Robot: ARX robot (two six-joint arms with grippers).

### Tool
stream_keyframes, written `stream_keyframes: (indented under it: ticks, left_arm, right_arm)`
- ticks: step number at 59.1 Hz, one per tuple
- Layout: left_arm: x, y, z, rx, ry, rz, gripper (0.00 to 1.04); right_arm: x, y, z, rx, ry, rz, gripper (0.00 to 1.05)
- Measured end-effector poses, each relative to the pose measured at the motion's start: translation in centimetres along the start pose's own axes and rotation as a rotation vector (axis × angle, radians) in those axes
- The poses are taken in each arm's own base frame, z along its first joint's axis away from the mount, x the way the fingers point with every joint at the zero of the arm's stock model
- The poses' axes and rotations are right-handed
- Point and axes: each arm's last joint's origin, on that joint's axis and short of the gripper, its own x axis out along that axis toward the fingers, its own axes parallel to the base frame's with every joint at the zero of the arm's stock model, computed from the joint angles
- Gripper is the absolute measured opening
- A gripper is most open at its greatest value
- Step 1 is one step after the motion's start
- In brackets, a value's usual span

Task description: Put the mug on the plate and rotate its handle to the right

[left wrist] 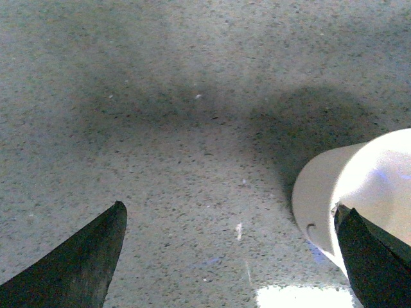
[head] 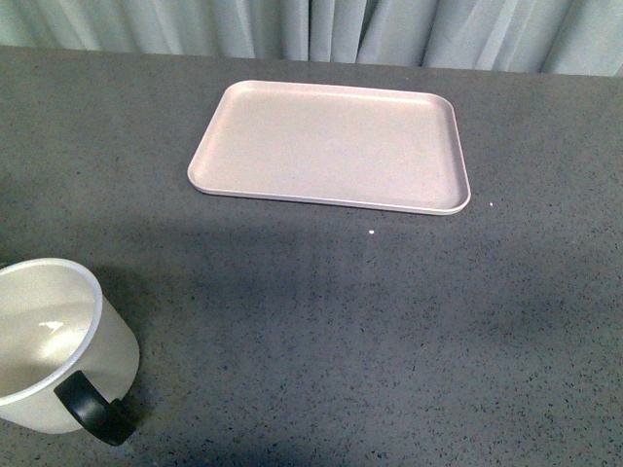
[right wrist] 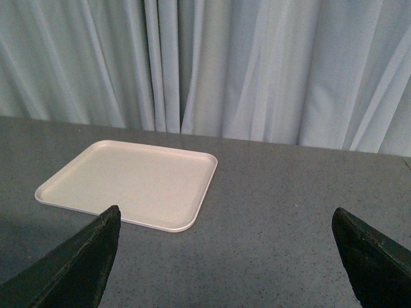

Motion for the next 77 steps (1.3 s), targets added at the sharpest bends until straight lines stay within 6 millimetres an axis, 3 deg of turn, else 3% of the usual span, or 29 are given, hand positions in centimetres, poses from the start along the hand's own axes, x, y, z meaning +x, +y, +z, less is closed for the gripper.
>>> stream_keyframes:
  ticks: [63, 77]
  left_arm:
    - [4.7, -0.5, 0.4, -0.001, 0.118, -0.101, 0.95]
    - [5.0, -1.0, 0.7, 0.046, 0.114, -0.114, 0.67]
  right_arm:
    - [0.0, 0.0, 0.0, 0.0, 0.0, 0.0, 0.95]
    - [0.0, 0.0, 0.0, 0.0, 0.0, 0.0, 0.95]
